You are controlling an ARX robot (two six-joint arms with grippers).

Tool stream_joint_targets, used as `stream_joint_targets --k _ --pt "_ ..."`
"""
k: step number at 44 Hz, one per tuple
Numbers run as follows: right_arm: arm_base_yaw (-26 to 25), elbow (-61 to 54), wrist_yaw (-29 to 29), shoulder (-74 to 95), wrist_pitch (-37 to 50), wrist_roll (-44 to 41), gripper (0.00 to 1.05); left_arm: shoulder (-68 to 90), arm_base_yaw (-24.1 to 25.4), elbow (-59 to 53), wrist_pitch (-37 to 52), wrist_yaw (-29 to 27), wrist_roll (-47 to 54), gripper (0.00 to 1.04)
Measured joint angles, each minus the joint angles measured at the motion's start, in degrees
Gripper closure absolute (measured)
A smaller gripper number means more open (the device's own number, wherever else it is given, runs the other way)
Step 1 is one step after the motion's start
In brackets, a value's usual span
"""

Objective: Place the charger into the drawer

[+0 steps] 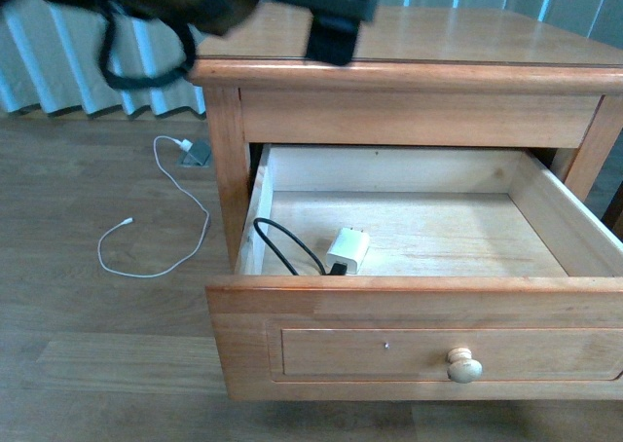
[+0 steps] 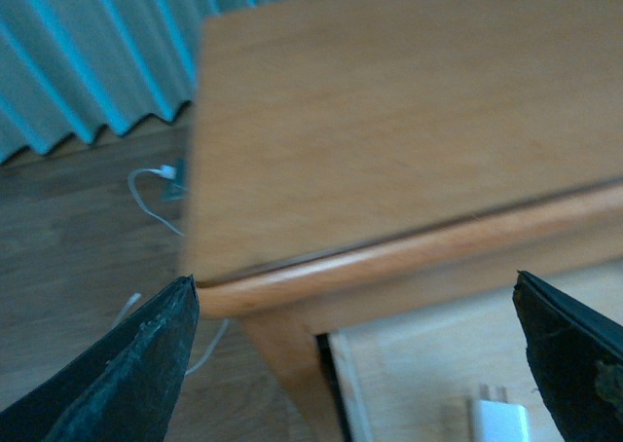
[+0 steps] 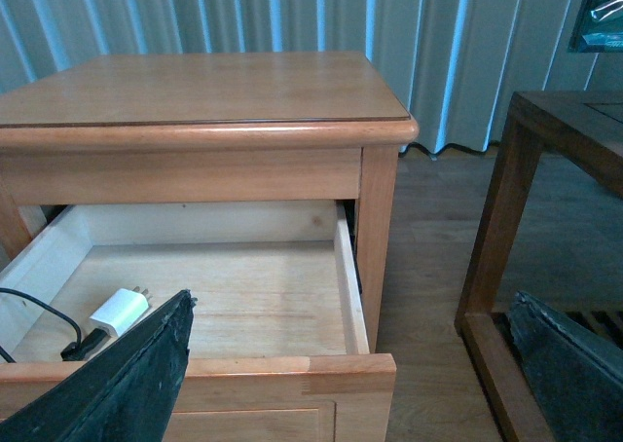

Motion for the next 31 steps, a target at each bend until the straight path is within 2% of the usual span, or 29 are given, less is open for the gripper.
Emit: stream_joint_targets --k 12,15,20,23,31 --pt "-0.02 0.0 0.0 0.0 0.0 0.0 0.08 -19.34 1.81 -9.53 0.94 -9.31 -0.57 0.06" --pt "-0.02 0.0 0.0 0.0 0.0 0.0 0.08 -27.15 1.88 -14.56 0.87 -13.09 0.09 0.06" --pt "0.0 0.0 0.0 0.0 0.0 0.0 0.08 -37.0 2.84 -20.96 -2.1 -17.7 -0.17 0.06" --pt "-0.02 0.0 0.0 0.0 0.0 0.0 0.08 -45.68 3.17 -25.51 -6.14 -22.45 -1.6 0.06" --pt "-0.02 0.0 0.0 0.0 0.0 0.0 0.08 -62.14 -0.83 -31.95 -15.5 -32.83 -6.16 0.06"
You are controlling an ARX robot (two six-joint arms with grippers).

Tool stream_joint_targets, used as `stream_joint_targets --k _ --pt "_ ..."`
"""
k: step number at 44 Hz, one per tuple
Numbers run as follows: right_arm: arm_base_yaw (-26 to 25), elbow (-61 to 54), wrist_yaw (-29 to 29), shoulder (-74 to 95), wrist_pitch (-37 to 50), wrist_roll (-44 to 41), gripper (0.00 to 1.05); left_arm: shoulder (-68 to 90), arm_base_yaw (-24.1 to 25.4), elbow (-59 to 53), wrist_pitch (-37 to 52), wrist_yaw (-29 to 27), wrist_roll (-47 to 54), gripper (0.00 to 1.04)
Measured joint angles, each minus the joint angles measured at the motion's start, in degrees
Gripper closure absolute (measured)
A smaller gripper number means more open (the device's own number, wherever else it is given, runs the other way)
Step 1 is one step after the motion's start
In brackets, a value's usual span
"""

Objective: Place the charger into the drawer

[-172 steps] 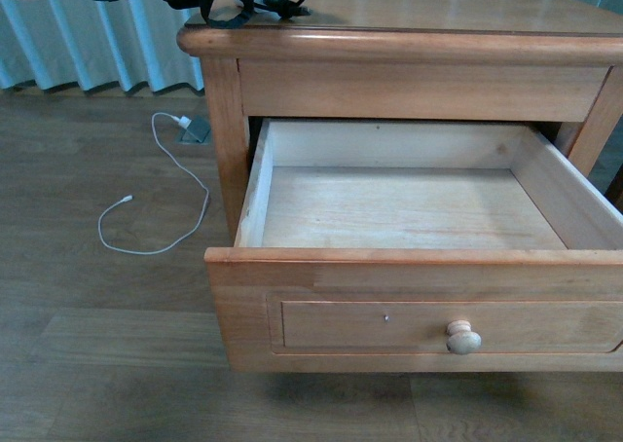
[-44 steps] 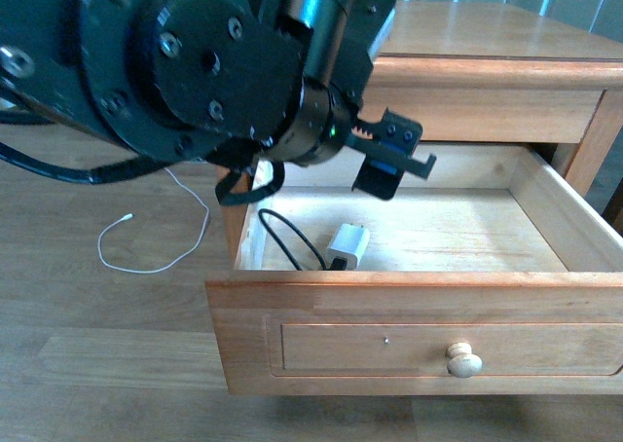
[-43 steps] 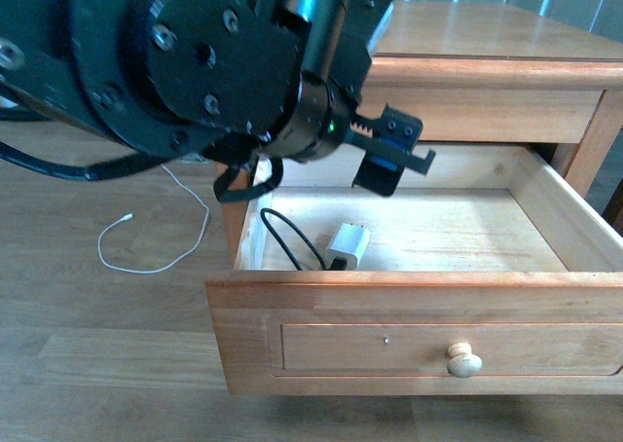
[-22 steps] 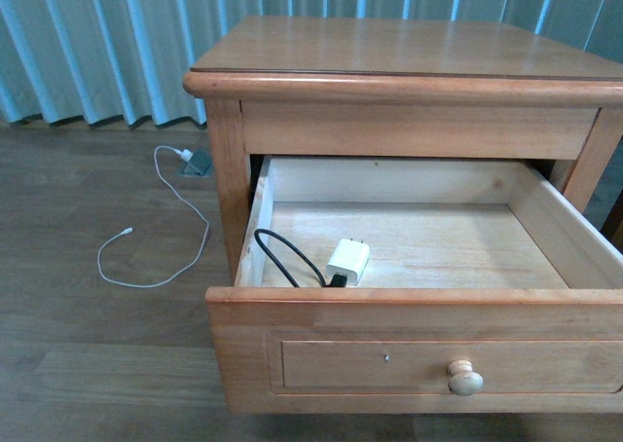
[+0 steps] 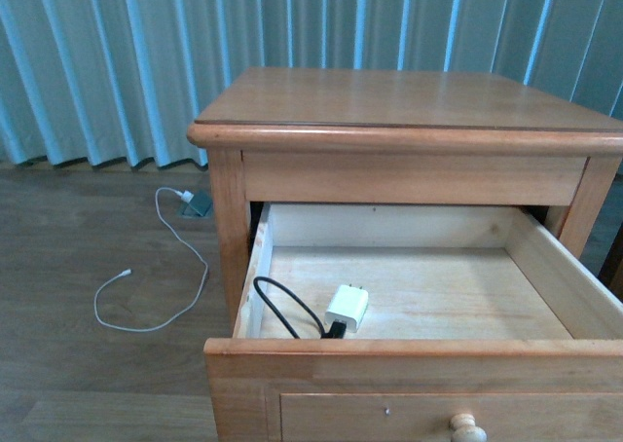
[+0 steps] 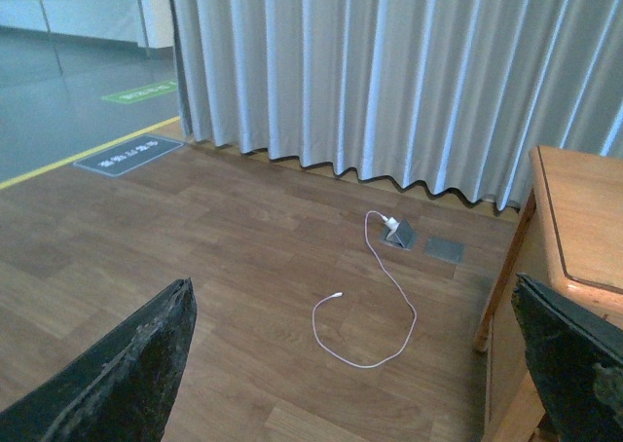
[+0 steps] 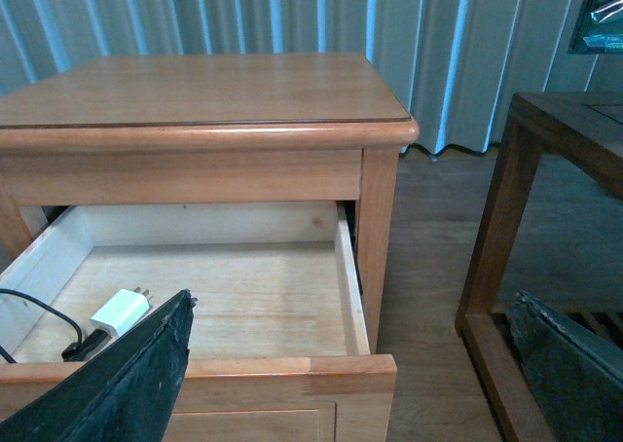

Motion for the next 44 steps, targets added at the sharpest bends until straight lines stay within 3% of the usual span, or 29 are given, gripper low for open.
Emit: stream_joint_targets --k 10,11,16,22,28,33,38,44 --pt "0.02 0.0 0.02 0.0 0.0 0.0 0.08 -4.02 -1.07 -1.33 -1.2 -1.62 -2.86 0.06" --pt "0.02 0.0 0.0 0.0 0.0 0.0 0.08 -4.31 -0.63 -1.33 -1.95 0.76 -2.71 0.08" --pt "0.02 0.0 0.0 0.0 0.0 0.0 0.08 -9.25 7.34 -4.98 -7.63 26.99 -1.01 0.29" --pt "0.02 0.0 0.0 0.0 0.0 -0.02 0.08 -13.64 13.16 -11.08 -6.34 39.93 -0.48 0.54" --pt "0.02 0.0 0.0 0.0 0.0 0.0 0.08 -16.55 16.72 -15.37 -5.31 43.3 -0.2 0.75" --pt "0.04 0.0 0.0 0.0 0.0 0.0 0.08 -19.3 19.82 -18.95 -4.46 46.16 -0.17 1.0" --pt "0.04 0.0 0.0 0.0 0.0 -0.02 0.08 -25.14 26.23 -21.64 -8.55 53.75 0.02 1.01" --pt "0.04 0.0 -0.02 0.0 0.0 0.0 0.08 -28.57 28.48 -24.15 -8.44 54.64 0.02 1.01"
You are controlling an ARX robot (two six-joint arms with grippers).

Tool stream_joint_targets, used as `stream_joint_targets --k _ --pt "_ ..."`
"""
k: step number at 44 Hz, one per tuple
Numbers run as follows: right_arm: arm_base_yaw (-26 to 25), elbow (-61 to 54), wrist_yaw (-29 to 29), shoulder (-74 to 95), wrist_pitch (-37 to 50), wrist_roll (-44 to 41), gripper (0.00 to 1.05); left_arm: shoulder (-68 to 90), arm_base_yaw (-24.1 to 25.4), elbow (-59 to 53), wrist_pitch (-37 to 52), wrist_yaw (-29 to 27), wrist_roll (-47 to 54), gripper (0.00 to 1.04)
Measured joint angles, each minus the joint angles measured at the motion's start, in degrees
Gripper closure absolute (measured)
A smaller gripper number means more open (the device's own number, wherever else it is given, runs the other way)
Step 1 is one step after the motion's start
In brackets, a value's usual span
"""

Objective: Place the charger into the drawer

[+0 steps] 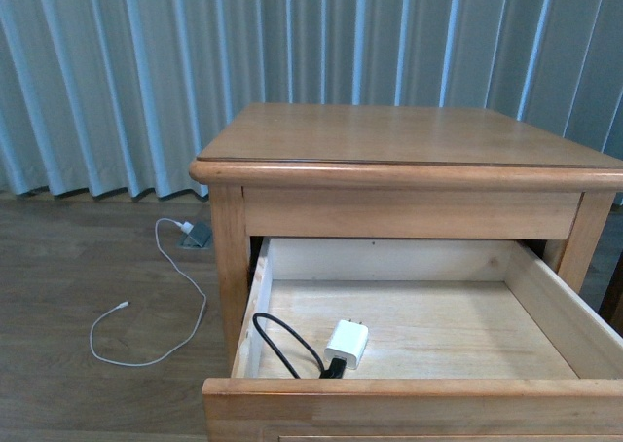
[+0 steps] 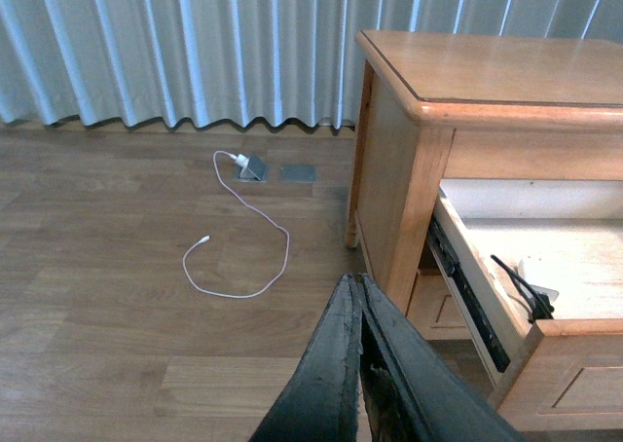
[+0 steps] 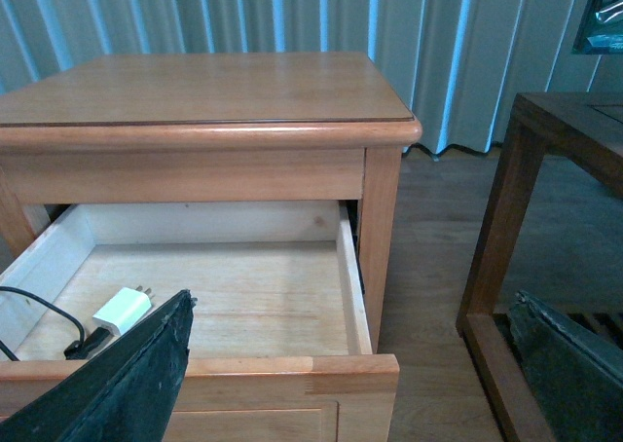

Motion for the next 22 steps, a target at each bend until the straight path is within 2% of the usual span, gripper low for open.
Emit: stream_joint_targets --k 22 --pt "0.0 0.0 0.02 0.0 0.0 0.0 0.08 -3.41 0.07 -4.46 0.87 -0.04 0.0 1.01"
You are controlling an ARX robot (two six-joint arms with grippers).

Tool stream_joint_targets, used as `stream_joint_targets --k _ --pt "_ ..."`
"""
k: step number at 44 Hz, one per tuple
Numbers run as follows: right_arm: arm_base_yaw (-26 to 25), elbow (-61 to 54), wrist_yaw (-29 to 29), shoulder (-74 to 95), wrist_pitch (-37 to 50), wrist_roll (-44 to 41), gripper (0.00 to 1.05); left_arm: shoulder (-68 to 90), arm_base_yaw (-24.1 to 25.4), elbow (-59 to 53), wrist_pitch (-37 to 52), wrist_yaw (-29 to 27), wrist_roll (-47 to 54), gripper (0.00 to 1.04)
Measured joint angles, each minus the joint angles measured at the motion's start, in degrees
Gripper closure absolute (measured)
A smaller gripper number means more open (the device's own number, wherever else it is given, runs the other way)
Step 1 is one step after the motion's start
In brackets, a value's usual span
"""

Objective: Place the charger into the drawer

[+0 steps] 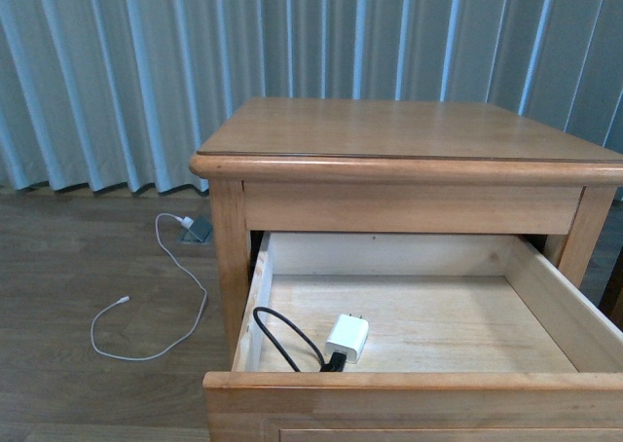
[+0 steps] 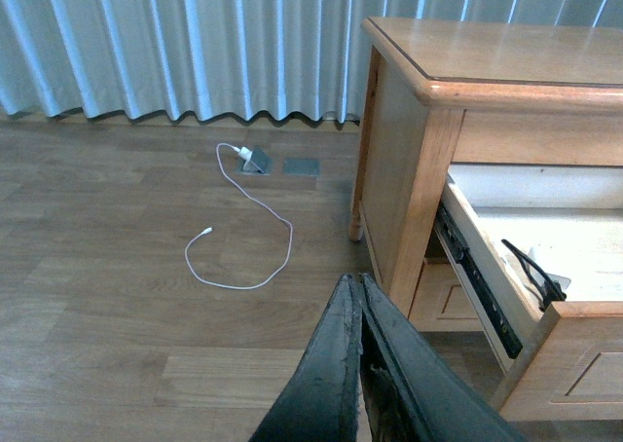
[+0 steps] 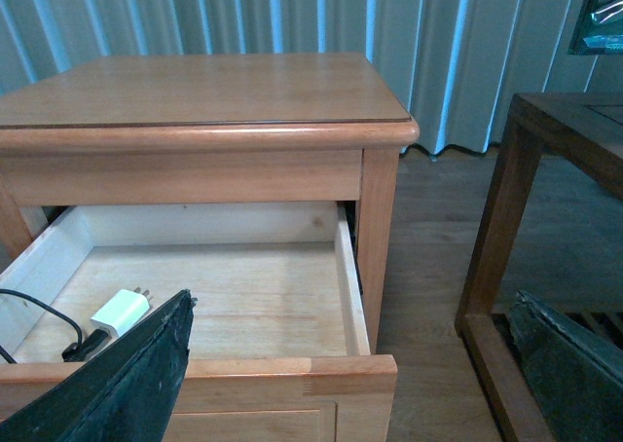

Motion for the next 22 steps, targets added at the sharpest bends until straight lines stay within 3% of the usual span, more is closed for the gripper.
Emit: stream_joint_targets --k 16,18,22 --pt "0.0 0.0 0.0 0.0 0.0 0.0 0.08 -2.49 0.04 -2.19 0.39 0.0 0.0 1.01" --pt "-0.31 0.26 -1.36 0.28 -1.11 0.35 0.08 -2.49 0.04 -2.19 0.39 -0.02 0.0 0.95" --pt "-1.05 4.55 -9.99 2.54 -13.22 2.67 0.08 -2.49 0.04 -2.19 0.39 0.0 0.0 0.81"
